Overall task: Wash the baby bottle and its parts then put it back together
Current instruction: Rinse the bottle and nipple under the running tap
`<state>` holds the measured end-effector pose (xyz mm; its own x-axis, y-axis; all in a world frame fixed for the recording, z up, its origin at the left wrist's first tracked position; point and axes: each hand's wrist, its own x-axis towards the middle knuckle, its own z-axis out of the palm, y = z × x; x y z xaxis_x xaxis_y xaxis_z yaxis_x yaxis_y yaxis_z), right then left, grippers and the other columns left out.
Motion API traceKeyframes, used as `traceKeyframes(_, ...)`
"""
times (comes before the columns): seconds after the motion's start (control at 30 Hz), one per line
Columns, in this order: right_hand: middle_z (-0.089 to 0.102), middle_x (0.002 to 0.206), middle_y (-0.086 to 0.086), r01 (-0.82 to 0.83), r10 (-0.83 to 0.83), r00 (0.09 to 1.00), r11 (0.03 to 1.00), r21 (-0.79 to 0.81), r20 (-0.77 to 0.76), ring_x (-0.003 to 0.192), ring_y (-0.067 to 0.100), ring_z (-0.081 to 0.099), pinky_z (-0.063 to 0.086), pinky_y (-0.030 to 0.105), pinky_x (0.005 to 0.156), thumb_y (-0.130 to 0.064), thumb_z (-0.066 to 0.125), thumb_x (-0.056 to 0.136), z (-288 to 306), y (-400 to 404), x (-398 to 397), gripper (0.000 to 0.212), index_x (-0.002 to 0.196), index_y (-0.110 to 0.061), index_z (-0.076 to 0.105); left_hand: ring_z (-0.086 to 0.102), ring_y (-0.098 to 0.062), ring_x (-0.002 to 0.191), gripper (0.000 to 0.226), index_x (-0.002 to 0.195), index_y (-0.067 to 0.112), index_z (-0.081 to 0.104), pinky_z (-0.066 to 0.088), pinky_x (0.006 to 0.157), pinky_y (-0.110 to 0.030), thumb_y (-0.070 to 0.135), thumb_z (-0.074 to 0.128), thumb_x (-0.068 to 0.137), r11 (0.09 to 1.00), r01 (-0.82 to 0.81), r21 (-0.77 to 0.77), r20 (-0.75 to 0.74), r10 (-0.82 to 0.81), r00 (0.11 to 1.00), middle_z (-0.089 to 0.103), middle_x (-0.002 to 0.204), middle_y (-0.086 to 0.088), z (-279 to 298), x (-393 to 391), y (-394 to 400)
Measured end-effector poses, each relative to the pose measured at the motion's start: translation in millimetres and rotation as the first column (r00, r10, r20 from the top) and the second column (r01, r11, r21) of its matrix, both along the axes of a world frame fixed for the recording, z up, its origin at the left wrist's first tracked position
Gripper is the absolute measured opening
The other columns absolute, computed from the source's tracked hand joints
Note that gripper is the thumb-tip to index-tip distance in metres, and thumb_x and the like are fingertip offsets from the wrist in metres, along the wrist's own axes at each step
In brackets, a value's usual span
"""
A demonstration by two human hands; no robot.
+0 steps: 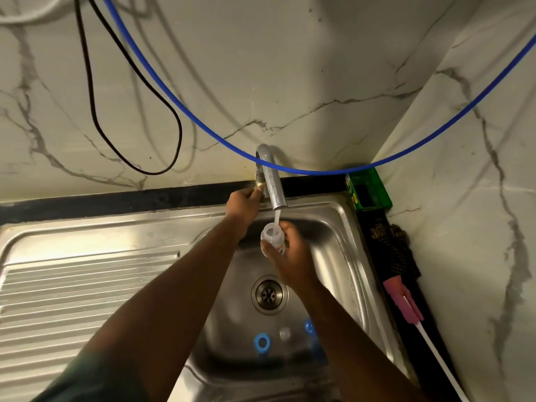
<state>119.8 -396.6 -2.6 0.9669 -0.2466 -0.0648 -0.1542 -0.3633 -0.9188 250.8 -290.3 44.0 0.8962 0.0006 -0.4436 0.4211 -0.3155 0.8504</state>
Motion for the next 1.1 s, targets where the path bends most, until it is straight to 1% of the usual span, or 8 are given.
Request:
traceKeyframes(0.1, 0.069, 0.115, -0.015, 0.006, -0.006, 1.0, 1.0, 0.002, 0.002, 0.104, 0.0, 0.067, 0.058, 0.021, 0.083, -0.039, 0.078, 0.088, 5.8, -2.5, 0.5, 0.041, 0.124, -0.037, 0.058, 0.072, -0.026, 0.099, 0.031, 0.106, 0.018, 0.073, 0.061, 0.095, -0.044, 0.045, 0.057, 0.105, 0.999, -0.013, -0.044, -0.014, 0.012, 1.0, 0.075, 0.102, -0.008, -0.3, -8.4, 2.2)
traceKeyframes(0.27, 0.067, 0.114, -0.019, -0.006, 0.006, 1.0, 1.0, -0.029, -0.003, 0.103, 0.001, 0.067, 0.061, 0.025, 0.085, -0.039, 0.077, 0.09, 13.4, -4.0, 5.6, 0.039, 0.12, -0.047, 0.053, 0.077, -0.018, 0.092, 0.039, 0.113, 0.018, 0.071, 0.062, 0.078, -0.035, 0.05, 0.049, 0.107, 0.983, -0.032, -0.182, -0.087, 0.016, 0.996, 0.079, 0.102, -0.005, -10.6, -49.3, 12.6)
traceKeyframes(0.47, 0.068, 0.115, -0.012, -0.061, 0.053, 0.996, 0.991, -0.118, -0.065, 0.1, 0.008, 0.069, 0.061, 0.025, 0.079, -0.046, 0.076, 0.088, 13.3, -7.9, 8.3, 0.046, 0.127, -0.033, 0.058, 0.074, -0.025, 0.103, 0.038, 0.118, 0.015, 0.072, 0.059, 0.097, -0.043, 0.046, 0.052, 0.107, 0.96, -0.108, -0.257, -0.17, 0.065, 0.983, 0.079, 0.11, -0.009, -36.1, -87.3, 30.2)
traceKeyframes(0.63, 0.07, 0.125, -0.001, -0.066, 0.086, 0.976, 0.992, 0.103, -0.2, 0.111, 0.016, 0.07, 0.061, 0.032, 0.09, -0.05, 0.056, 0.102, 12.7, -1.9, 7.7, 0.043, 0.14, -0.031, 0.053, 0.072, -0.022, 0.108, 0.054, 0.128, 0.022, 0.067, 0.059, 0.098, -0.045, 0.063, 0.039, 0.105, 0.948, 0.007, -0.318, -0.252, -0.091, 0.963, 0.076, 0.114, -0.005, -31.0, -101.6, 26.5)
traceKeyframes(0.8, 0.052, 0.153, 0.007, -0.128, 0.03, 0.948, 0.947, -0.294, -0.316, 0.14, 0.027, 0.048, 0.039, 0.042, 0.115, -0.051, 0.028, 0.109, 8.8, 8.9, 14.8, 0.058, 0.153, -0.019, 0.046, 0.077, -0.022, 0.078, 0.066, 0.108, 0.009, 0.074, 0.062, 0.07, -0.037, 0.063, 0.037, 0.106, 0.899, -0.108, -0.424, -0.382, -0.069, 0.922, 0.08, 0.086, -0.011, -30.5, -107.3, 13.6)
traceKeyframes(0.93, 0.03, 0.165, -0.012, -0.249, 0.224, 0.962, 0.956, -0.157, -0.158, 0.15, 0.005, 0.03, 0.03, 0.027, 0.119, -0.047, 0.03, 0.11, 8.6, 24.9, -0.5, 0.054, 0.162, -0.029, 0.029, 0.075, -0.027, 0.091, 0.062, 0.115, 0.008, 0.072, 0.056, 0.071, -0.035, 0.059, 0.039, 0.108, 0.874, -0.196, -0.444, -0.388, 0.01, 0.922, 0.079, 0.092, -0.012, -28.8, -101.3, 11.1)
traceKeyframes(1.03, 0.058, 0.144, 0.004, 0.052, -0.008, 0.941, 0.991, 0.12, -0.338, 0.12, 0.018, 0.061, 0.049, 0.028, 0.09, -0.051, 0.032, 0.109, 11.6, 18.5, 11.0, 0.052, 0.151, -0.024, 0.048, 0.076, -0.026, 0.088, 0.069, 0.113, 0.008, 0.073, 0.06, 0.073, -0.037, 0.063, 0.032, 0.108, 0.889, -0.071, -0.453, -0.281, -0.066, 0.958, 0.079, 0.092, -0.011, -24.9, -101.1, 9.6)
traceKeyframes(1.1, 0.064, 0.135, 0.008, 0.073, -0.034, 0.948, 0.991, 0.112, -0.317, 0.116, 0.022, 0.065, 0.055, 0.035, 0.092, -0.051, 0.036, 0.109, 16.2, 15.4, 14.6, 0.048, 0.143, -0.022, 0.054, 0.077, -0.03, 0.101, 0.069, 0.128, 0.01, 0.067, 0.063, 0.082, -0.043, 0.068, 0.039, 0.103, 0.874, -0.084, -0.479, -0.254, -0.046, 0.966, 0.077, 0.112, -0.017, -24.6, -99.6, 10.1)
